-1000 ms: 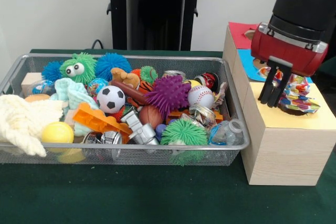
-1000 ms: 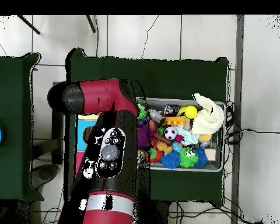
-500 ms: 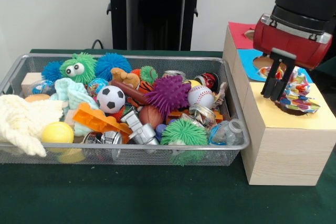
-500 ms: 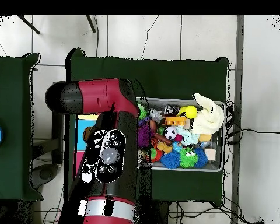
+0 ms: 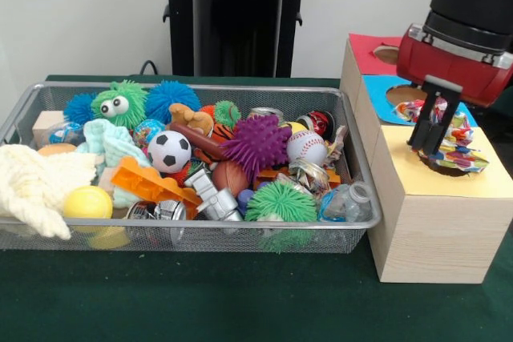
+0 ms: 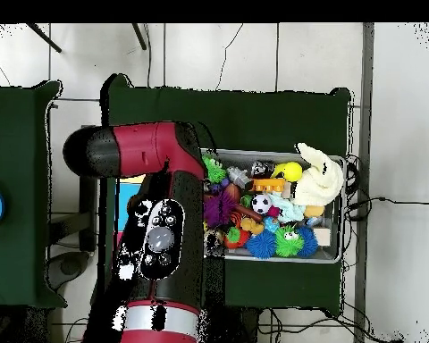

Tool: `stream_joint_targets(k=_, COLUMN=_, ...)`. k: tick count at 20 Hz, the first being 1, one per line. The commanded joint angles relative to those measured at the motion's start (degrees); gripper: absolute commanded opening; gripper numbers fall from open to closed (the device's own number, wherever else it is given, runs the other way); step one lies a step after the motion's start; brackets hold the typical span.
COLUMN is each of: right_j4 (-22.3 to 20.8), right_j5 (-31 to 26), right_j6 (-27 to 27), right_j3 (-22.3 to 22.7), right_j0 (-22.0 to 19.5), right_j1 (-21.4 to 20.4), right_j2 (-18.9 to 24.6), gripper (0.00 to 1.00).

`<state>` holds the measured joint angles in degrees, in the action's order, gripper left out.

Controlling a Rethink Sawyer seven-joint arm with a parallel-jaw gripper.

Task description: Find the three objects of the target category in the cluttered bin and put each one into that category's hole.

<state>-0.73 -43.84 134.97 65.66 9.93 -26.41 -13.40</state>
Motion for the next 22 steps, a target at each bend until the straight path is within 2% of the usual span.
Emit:
stream_joint_targets(k=1, right_j4=0.39, right_j5=-1.94, right_j6=4.78, right_j3=2.38, right_j0=1.33, right_j1=2.11, right_j2=4.31, gripper=0.00)
stream_joint_targets(k=6, right_j4=1.23, right_j5=-3.73, right_j6=6.23, right_j3=0.84, right_j0=2.35, right_j1=2.63, right_j2=3.88, gripper=0.00)
stream_joint_targets(k=10, right_j4=1.78, right_j5=-3.68, right_j6=6.39, right_j3=1.28, right_j0=2.61, right_j1=2.35, right_j2=3.94, gripper=0.00)
stream_joint_targets(k=17, right_j4=3.19, right_j5=-4.24, right_j6=3.23, right_j3=6.19, right_j0=1.37, right_j1=-1.84, right_j2=5.23, gripper=0.00)
stream_joint_targets(k=22, right_j4=3.09, right_j5=-3.30, right_j6=2.13, right_j3=7.36, right_j0=0.65, right_j1=-2.26, right_j2=5.40, gripper=0.00)
